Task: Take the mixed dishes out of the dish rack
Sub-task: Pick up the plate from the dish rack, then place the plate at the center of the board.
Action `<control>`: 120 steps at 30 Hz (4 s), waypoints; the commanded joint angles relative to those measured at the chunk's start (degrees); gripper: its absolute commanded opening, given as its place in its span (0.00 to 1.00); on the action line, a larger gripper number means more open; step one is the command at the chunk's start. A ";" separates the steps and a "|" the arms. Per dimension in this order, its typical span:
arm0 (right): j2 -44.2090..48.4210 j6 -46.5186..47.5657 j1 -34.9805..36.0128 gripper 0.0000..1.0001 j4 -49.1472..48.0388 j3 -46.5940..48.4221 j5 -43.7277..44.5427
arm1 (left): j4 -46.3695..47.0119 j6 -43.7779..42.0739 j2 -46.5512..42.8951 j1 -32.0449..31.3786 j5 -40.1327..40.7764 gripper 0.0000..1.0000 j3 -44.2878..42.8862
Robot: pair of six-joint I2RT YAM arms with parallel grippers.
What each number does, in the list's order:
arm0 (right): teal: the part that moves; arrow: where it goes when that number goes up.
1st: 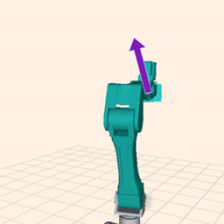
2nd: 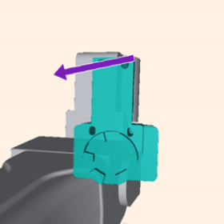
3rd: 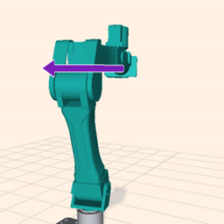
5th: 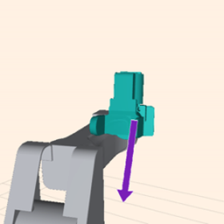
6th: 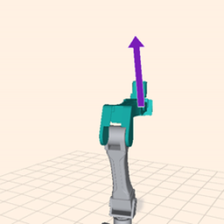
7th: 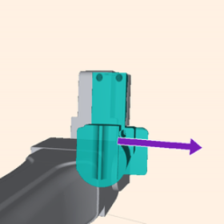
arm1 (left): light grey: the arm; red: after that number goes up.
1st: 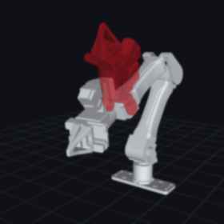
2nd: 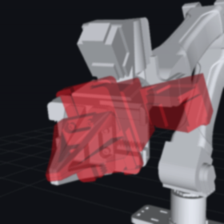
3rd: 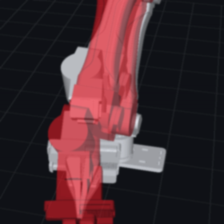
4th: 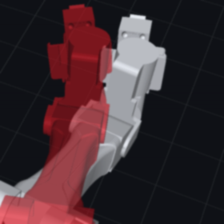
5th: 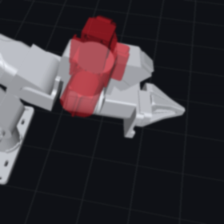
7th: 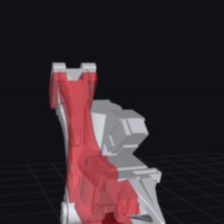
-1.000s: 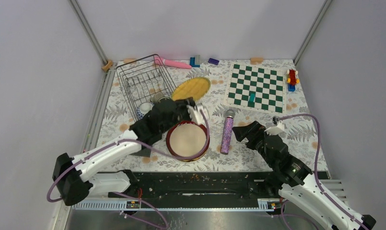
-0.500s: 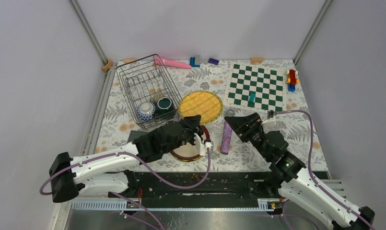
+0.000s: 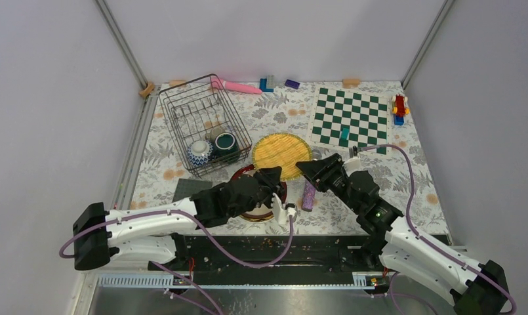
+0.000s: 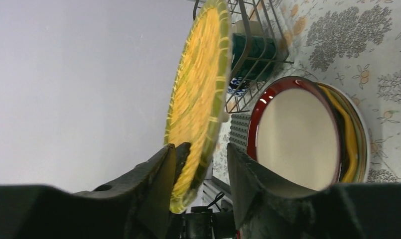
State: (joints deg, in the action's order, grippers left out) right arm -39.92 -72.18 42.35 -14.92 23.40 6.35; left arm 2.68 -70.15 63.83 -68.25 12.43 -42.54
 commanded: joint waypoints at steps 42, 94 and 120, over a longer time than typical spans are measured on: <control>-1.09 6.58 0.33 0.00 0.94 -3.27 -6.90 | -0.16 53.80 2.38 5.28 5.31 0.99 -27.69; -34.32 20.33 0.29 0.45 5.70 11.50 -18.21 | -9.43 93.99 3.19 39.74 16.17 0.99 -4.73; -13.03 28.91 0.37 1.00 19.48 8.07 -0.93 | -9.34 83.82 18.46 43.25 2.91 0.99 -14.83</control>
State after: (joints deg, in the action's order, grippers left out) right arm -57.41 -45.67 42.35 1.91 32.99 -0.93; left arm -9.56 17.26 81.17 -25.74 20.40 -54.78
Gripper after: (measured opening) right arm 0.993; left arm 0.989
